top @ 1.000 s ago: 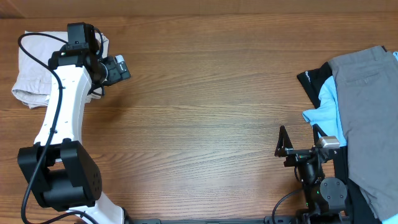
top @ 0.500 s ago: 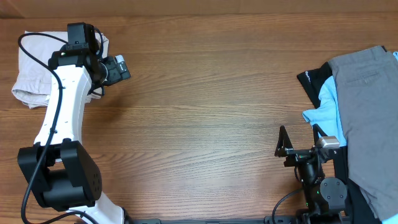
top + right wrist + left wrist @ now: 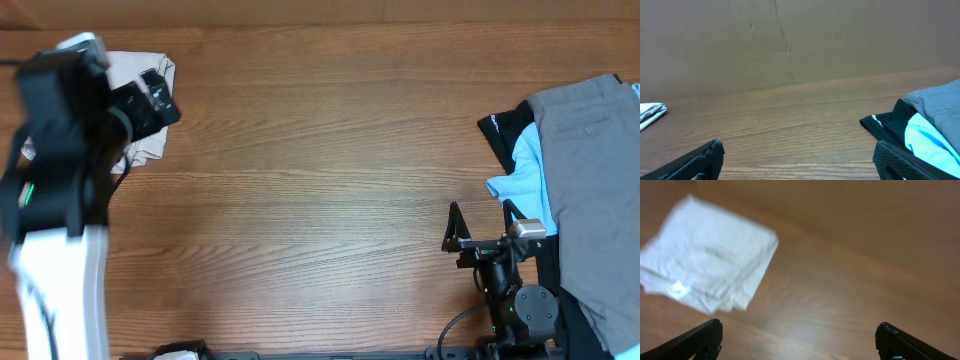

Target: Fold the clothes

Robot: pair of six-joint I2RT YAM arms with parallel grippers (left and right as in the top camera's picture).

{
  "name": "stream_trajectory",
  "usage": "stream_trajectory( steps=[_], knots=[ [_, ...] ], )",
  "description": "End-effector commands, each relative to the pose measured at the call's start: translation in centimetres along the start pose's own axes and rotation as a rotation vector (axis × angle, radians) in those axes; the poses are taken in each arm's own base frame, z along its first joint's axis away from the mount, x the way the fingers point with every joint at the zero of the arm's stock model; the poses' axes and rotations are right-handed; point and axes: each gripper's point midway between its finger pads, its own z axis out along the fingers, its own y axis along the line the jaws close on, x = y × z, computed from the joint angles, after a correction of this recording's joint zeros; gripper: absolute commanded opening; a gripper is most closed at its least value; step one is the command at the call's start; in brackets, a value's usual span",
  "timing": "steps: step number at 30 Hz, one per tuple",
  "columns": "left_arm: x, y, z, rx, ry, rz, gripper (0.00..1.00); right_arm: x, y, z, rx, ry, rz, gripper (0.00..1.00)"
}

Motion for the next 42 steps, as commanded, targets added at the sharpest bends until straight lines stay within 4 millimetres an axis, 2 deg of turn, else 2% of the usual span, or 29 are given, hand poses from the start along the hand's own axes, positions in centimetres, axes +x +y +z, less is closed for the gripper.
stream_trajectory(
  steps=[1, 3, 6, 7, 9, 14, 16, 18, 21, 24, 27, 30, 33, 39, 42],
  knots=[
    [-1.1, -2.5, -8.0, 0.117, -0.167, 0.029, 1.0, 0.2, 0.1, 0.0, -0.009, -0.001, -0.004, 1.0],
    [-1.2, -3.4, -12.1, 0.181, -0.247, 0.044, 1.0, 0.2, 0.1, 0.0, -0.009, -0.001, -0.004, 1.0],
    [-0.9, -3.8, -17.0, 0.255, -0.347, 0.055, 1.0, 0.2, 0.1, 0.0, -0.009, -0.001, -0.005, 1.0],
    [-0.8, -3.8, -17.8, 0.264, -0.364, 0.056, 1.0, 0.2, 0.1, 0.0, -0.009, -0.001, -0.005, 1.0],
    [-0.5, -3.5, -20.7, 0.295, -0.427, 0.055, 1.0, 0.2, 0.1, 0.0, -0.009, -0.001, -0.005, 1.0],
    [0.4, -2.5, -25.4, 0.334, -0.539, 0.06, 1.0, 0.2, 0.1, 0.0, -0.009, -0.001, -0.005, 1.0],
    [1.0, -2.0, -26.7, 0.344, -0.57, 0.056, 1.0, 0.2, 0.1, 0.0, -0.009, -0.001, -0.004, 1.0],
    [2.3, -1.5, -27.1, 0.358, -0.578, 0.058, 1.0, 0.2, 0.1, 0.0, -0.009, -0.001, -0.005, 1.0],
    [4.4, -0.7, -26.0, 0.35, -0.557, 0.059, 1.0, 0.2, 0.1, 0.0, -0.009, -0.001, -0.005, 1.0],
    [7.1, 0.1, -23.6, 0.332, -0.51, 0.064, 1.0, 0.2, 0.1, 0.0, -0.009, -0.001, -0.004, 1.0],
    [10.6, 1.5, -19.8, 0.277, -0.429, 0.07, 1.0, 0.2, 0.1, 0.0, -0.009, -0.001, -0.005, 1.0],
    [13.5, 3.1, -16.4, 0.212, -0.371, 0.068, 1.0, 0.2, 0.1, 0.0, -0.009, -0.001, -0.004, 1.0],
    [16.0, 3.8, -13.3, 0.19, -0.319, 0.074, 1.0, 0.2, 0.1, 0.0, -0.009, -0.001, -0.004, 1.0],
    [19.1, 4.1, -7.7, 0.201, -0.299, 0.044, 1.0, 0.2, 0.1, 0.0, -0.009, -0.001, -0.004, 1.0],
    [19.9, 4.0, -4.9, 0.214, -0.33, 0.04, 1.0, 0.2, 0.1, 0.0, -0.009, -0.001, -0.004, 1.0]
  ],
)
